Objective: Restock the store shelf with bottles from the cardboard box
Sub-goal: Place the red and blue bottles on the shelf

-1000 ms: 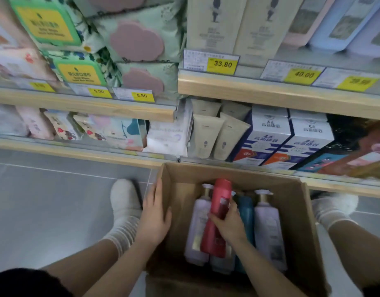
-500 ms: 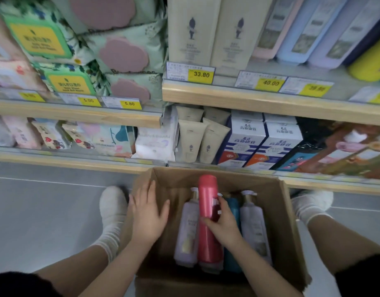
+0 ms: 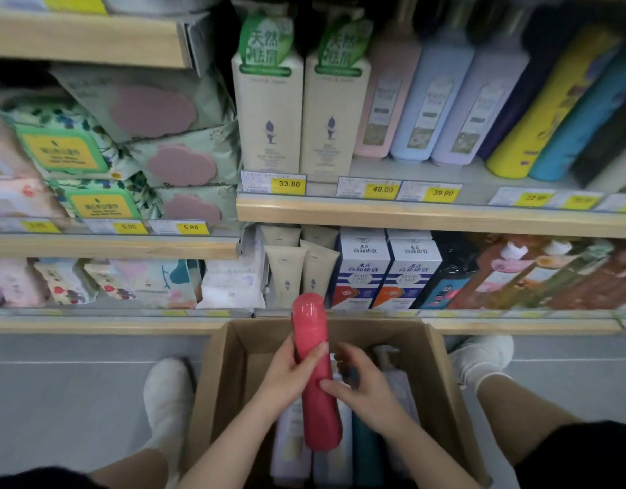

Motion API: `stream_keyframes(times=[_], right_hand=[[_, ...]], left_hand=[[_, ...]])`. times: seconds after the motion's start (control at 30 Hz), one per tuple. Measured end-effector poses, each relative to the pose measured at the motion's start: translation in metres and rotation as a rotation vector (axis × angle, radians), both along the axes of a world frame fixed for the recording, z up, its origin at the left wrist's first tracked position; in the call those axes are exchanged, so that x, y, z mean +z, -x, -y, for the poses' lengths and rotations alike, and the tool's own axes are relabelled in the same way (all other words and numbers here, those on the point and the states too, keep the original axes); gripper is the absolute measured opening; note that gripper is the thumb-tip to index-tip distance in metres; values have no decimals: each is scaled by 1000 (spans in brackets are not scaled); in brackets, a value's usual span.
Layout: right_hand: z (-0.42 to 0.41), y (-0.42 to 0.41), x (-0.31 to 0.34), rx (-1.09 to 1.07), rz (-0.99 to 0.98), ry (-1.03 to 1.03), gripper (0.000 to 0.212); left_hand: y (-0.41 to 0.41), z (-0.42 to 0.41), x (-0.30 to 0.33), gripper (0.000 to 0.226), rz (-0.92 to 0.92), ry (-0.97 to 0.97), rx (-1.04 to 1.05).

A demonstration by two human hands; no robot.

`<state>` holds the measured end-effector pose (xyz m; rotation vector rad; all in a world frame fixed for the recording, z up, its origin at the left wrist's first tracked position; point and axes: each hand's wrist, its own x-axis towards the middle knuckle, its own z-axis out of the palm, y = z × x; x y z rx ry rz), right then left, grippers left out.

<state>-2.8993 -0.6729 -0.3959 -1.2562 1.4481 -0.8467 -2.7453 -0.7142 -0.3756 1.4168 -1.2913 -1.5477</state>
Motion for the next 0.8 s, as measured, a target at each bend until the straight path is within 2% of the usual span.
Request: stream_keyframes(times=[0.17, 0.23, 0.33, 0.43, 0.57, 0.67, 0.8], right_hand=[[-1, 47, -54, -117, -304, -192, 56], [3, 55, -73, -76, -408, -271, 61], [17, 57, -98, 12, -561, -238, 56], [36, 56, -119, 12, -647, -148, 54], [49, 59, -147, 151, -888, -219, 63], [49, 61, -156, 152, -900, -228, 61], [42, 64, -148, 126, -823, -209, 45]], left_hand=[[-11, -1, -42, 31, 201, -90, -19], [-17, -3, -58, 26, 281, -91, -36], [-26, -6, -80, 22, 299, -132, -6], [-33, -4, -93, 27, 318, -172, 6], [-36, 1, -104, 35, 296, -220, 26], [-33, 2, -111, 32, 344, -225, 3], [-23, -3, -111, 25, 373, -190, -58]])
